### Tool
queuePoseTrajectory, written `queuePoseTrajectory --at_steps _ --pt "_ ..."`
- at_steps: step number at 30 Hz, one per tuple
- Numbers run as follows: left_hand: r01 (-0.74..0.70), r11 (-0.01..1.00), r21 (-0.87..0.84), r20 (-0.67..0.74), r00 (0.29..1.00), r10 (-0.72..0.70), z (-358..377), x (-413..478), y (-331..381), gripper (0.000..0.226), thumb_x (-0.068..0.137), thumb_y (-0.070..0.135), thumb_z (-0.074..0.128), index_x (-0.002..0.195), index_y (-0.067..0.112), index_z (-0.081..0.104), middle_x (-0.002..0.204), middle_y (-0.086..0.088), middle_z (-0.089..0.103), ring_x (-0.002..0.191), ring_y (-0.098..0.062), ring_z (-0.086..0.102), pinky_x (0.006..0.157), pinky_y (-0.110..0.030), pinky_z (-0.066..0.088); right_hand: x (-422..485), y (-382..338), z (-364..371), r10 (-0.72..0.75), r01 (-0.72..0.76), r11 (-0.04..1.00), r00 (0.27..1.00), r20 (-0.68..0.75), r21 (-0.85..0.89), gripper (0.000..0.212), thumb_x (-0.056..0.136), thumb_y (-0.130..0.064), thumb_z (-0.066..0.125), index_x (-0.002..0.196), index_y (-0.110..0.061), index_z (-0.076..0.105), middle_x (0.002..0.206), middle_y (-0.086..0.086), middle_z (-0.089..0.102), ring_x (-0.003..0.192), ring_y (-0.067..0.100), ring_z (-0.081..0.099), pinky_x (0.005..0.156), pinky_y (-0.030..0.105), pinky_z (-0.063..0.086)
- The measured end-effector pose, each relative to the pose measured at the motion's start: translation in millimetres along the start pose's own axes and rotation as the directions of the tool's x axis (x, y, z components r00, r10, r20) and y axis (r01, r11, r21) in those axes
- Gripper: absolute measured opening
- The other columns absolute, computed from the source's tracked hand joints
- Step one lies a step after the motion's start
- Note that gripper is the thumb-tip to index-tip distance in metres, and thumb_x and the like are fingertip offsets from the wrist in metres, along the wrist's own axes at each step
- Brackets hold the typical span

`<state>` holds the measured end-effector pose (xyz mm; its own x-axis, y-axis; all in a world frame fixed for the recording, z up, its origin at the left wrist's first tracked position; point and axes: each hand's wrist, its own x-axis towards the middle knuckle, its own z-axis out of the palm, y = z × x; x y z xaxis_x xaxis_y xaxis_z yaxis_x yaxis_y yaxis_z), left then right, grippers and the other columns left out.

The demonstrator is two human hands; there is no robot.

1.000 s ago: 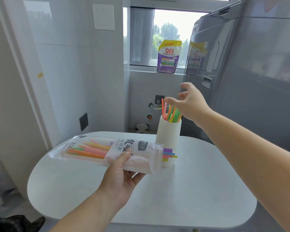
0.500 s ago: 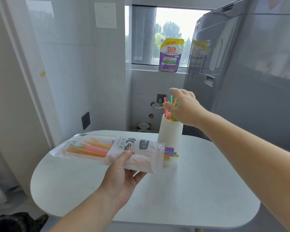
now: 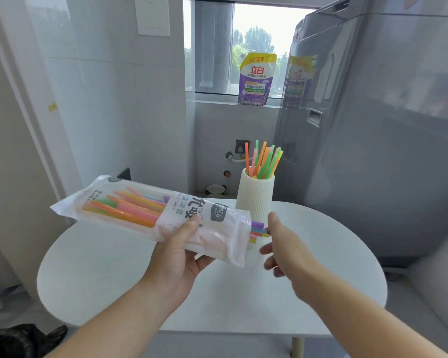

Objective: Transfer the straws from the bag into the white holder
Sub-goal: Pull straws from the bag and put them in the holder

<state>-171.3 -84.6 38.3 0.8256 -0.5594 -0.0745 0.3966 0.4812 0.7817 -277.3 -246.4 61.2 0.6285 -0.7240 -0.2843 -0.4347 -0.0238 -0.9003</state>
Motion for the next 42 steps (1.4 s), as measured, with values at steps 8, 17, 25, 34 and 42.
queuePoseTrajectory --at_steps 8,17,25,34,42 --pt "0.005 0.998 0.057 -0.007 1.0 -0.005 7 -5 -7 0.029 0.099 0.017 0.066 0.127 0.024 0.071 0.113 -0.005 0.083 0.092 -0.019 0.081 0.062 -0.034 0.064 1 13 6 -0.14 0.113 0.942 0.988 0.065 0.315 0.036 0.104 -0.032 0.048 0.08 -0.009 0.061 0.052 -0.002 0.043 0.038 0.012 0.033 0.04 0.022 0.03" --pt "0.048 0.999 -0.025 -0.065 0.997 -0.05 -3 2 -6 0.032 0.099 0.017 0.067 0.131 0.02 0.069 0.11 -0.007 0.084 0.086 -0.019 0.081 0.06 -0.034 0.064 -1 13 2 -0.265 0.223 0.934 0.957 0.119 0.279 0.032 0.095 -0.04 0.063 0.093 -0.008 0.068 0.06 0.001 0.067 0.043 0.018 0.048 0.041 0.026 0.04" --pt "0.022 0.997 -0.07 -0.101 0.994 -0.029 -5 6 -1 0.032 0.099 0.017 0.068 0.13 0.023 0.069 0.109 -0.004 0.084 0.086 -0.018 0.082 0.059 -0.032 0.065 4 11 -10 -0.233 0.22 0.913 0.972 -0.005 0.344 0.024 0.097 -0.029 0.064 0.094 -0.006 0.069 0.055 0.005 0.055 0.042 0.017 0.046 0.042 0.028 0.04" --pt "0.022 0.996 -0.088 -0.099 0.995 -0.031 -3 5 -6 0.03 0.098 0.017 0.068 0.127 0.026 0.069 0.111 -0.004 0.084 0.087 -0.018 0.082 0.058 -0.032 0.064 3 10 -7 -0.251 0.226 0.907 0.968 0.027 0.356 0.022 0.097 -0.029 0.065 0.096 -0.007 0.068 0.057 0.007 0.066 0.042 0.018 0.052 0.04 0.025 0.043" --pt "0.02 0.993 -0.112 -0.1 0.995 -0.031 -6 5 -3 0.032 0.097 0.018 0.069 0.128 0.026 0.069 0.115 -0.005 0.083 0.091 -0.019 0.082 0.061 -0.034 0.065 3 9 -14 -0.157 0.111 0.907 0.984 0.083 0.406 0.042 0.087 -0.045 0.073 0.102 -0.006 0.067 0.066 0.01 0.07 0.047 0.025 0.063 0.043 0.029 0.051"
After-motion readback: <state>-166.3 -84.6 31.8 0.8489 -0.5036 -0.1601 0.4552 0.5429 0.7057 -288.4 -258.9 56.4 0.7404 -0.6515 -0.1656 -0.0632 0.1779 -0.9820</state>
